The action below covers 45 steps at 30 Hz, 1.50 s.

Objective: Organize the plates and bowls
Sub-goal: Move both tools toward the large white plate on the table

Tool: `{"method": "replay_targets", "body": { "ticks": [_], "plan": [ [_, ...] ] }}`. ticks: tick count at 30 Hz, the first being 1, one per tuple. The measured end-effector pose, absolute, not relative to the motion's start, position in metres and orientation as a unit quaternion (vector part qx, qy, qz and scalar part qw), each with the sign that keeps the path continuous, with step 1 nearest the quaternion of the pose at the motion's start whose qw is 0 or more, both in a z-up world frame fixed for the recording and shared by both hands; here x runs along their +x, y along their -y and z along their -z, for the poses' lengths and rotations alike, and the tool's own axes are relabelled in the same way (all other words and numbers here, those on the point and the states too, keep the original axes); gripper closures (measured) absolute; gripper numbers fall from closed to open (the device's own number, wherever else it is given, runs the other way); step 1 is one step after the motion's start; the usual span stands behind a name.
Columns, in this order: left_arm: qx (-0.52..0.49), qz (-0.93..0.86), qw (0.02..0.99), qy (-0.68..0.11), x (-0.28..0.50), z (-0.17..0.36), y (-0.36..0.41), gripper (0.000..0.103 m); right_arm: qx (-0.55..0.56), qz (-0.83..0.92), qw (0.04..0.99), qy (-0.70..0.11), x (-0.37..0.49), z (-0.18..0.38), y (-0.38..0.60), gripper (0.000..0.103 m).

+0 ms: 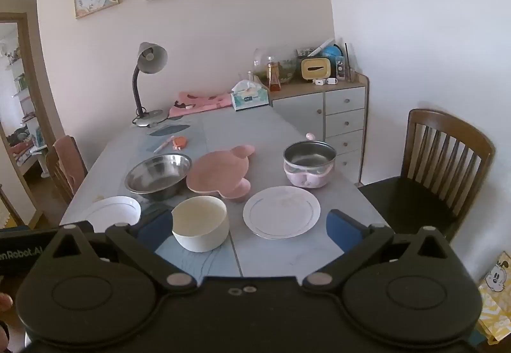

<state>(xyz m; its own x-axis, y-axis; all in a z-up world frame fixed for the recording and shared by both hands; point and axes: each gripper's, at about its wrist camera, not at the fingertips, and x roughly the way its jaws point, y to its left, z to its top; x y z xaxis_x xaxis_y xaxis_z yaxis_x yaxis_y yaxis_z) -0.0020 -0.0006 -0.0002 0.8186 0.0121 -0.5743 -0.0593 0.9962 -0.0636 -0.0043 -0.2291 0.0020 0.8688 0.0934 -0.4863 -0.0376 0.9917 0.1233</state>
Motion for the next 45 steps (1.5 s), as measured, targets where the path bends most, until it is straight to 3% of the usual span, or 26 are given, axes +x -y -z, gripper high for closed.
{"method": "replay_targets", "body": {
  "ticks": [45],
  "plan": [
    [-0.085,-0.022,0.954,-0.287,-0.006,-0.005,-0.013,0.000,0.051,-0.062,0.966,-0.247,-0.004,-0.004,0.224,0.000]
  ]
}}
